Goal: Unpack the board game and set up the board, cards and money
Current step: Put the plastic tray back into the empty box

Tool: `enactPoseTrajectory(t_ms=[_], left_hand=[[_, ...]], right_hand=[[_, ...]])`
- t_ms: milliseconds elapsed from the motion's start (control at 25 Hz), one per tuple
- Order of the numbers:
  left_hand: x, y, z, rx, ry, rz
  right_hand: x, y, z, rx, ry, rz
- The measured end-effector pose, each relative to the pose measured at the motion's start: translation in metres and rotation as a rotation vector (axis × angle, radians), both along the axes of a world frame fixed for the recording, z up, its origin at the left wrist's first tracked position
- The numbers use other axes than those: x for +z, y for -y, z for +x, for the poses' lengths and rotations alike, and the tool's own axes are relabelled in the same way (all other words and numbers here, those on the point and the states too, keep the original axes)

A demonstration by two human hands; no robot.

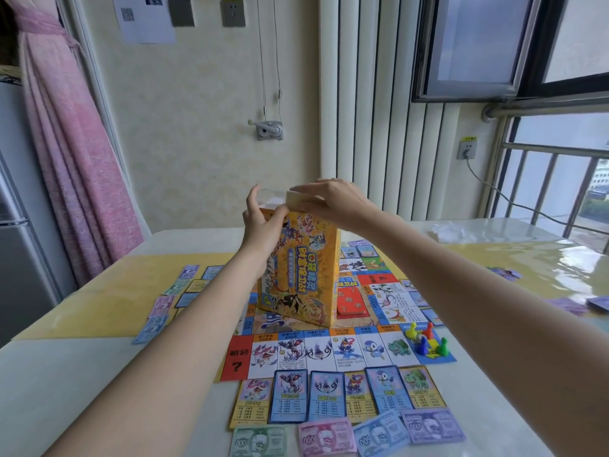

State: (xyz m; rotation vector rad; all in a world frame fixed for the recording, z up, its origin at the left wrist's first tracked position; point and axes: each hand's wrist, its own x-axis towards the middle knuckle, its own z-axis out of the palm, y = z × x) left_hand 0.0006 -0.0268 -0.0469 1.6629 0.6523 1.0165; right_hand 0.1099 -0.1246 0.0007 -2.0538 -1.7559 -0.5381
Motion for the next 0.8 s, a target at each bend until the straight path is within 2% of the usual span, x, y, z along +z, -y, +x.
enactPoseTrajectory(t_ms=[280,360,480,600,800], left_hand=[[0.001,0.001,-0.006,0.009,-0.042,-0.004],[0.002,0.001,-0.005,0.010,-0.044,-0.017],[0.002,-0.001,-0.007,0.004,-0.041,-0.047],[0.002,-0.001,-0.009,-0.013,-0.033,-0.046],[0.000,-0.002,-0.010,-0.032,-0.018,-0.049]], right_hand=[[0.003,-0.001,-0.006,-0.052,-0.232,-0.176],[0.005,0.002,-0.007,0.009,-0.252,-0.087],[0.004,0.004,-0.008,0.084,-0.284,0.195],[0.004,0.004,-0.013,0.079,-0.254,0.159],[0.005,0.001,-0.016,0.073,-0.319,0.124]])
